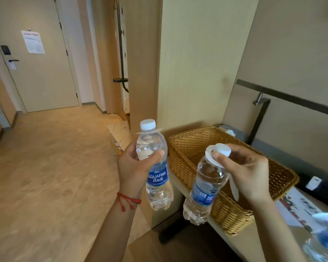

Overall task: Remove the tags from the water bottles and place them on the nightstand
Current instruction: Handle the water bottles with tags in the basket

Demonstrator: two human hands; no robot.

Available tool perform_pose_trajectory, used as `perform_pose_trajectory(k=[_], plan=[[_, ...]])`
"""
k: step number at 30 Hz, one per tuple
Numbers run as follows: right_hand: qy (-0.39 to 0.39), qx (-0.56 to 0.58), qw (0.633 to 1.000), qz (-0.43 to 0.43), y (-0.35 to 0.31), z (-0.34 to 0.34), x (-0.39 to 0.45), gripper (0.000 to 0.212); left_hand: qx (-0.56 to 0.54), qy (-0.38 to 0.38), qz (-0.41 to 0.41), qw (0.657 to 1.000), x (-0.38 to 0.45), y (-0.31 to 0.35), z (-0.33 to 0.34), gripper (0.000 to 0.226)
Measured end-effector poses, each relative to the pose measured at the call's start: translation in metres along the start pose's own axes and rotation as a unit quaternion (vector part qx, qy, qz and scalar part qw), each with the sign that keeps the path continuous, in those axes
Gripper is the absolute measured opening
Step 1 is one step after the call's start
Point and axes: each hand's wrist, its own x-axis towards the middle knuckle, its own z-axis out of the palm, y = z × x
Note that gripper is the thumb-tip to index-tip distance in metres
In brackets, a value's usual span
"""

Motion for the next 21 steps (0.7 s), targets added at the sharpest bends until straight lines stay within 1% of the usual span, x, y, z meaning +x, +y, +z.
perform_pose_trajectory(k=[5,8,12,17,21], plan=[[-0.020,-0.038,0.999,-0.003,-0.012,0.003,-0.040,0.018,0.004,-0.012,-0.019,1.000,-0.033,0.007,-0.018,0.035],[-0.010,-0.030,0.999,0.004,-0.017,-0.004,-0.059,0.021,0.004,-0.021,-0.026,0.999,-0.053,0.011,-0.022,0.037],[-0.002,-0.031,0.999,0.014,-0.020,-0.019,-0.076,0.017,0.018,-0.038,-0.033,0.999,-0.081,0.015,-0.018,0.039],[0.009,-0.028,1.000,0.006,-0.017,-0.057,-0.096,0.018,0.026,-0.050,-0.017,0.998,-0.124,0.019,0.001,0.039],[0.000,-0.018,1.000,0.005,-0.013,-0.100,-0.117,0.018,0.028,-0.032,-0.020,0.999,-0.168,0.017,0.030,0.040]])
